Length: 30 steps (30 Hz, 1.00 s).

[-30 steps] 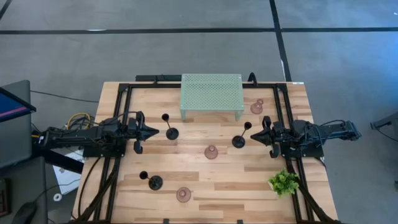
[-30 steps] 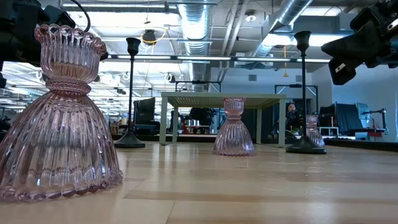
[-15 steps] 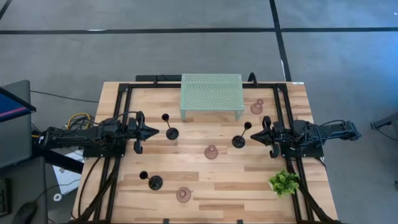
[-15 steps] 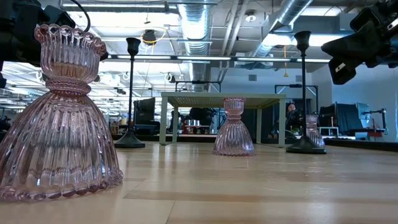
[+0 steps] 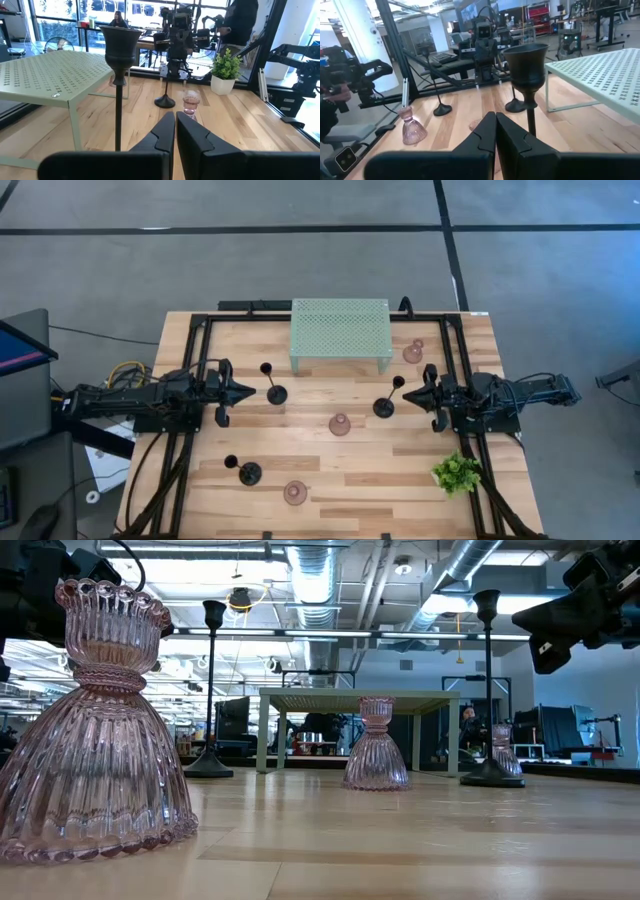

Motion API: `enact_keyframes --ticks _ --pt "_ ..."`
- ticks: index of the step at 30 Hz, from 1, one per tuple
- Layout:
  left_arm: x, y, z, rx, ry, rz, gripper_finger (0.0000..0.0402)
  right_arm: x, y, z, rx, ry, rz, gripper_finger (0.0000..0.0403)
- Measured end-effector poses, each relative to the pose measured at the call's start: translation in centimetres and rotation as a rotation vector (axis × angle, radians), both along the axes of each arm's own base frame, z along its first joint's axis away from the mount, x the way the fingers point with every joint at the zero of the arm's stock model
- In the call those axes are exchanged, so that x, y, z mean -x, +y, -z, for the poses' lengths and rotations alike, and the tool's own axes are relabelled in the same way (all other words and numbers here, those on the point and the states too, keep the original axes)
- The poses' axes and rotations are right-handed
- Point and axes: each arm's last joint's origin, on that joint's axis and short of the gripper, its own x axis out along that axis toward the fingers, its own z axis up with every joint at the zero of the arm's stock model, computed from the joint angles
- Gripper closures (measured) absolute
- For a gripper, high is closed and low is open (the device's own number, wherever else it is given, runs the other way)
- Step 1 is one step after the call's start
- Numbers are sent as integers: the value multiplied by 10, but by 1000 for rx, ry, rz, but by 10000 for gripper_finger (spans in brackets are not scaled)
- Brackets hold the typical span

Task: Pick & Place candle stick holders
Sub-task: Put the top left black candle holder on the shelf

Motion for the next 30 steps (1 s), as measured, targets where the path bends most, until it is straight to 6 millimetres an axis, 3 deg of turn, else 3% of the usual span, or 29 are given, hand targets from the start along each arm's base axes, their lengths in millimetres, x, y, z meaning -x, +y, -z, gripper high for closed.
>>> enact_keyframes --ticks 30 --pt "0 0 -1 -50 -4 -7 385 0 0 0 39 -1 1 403"
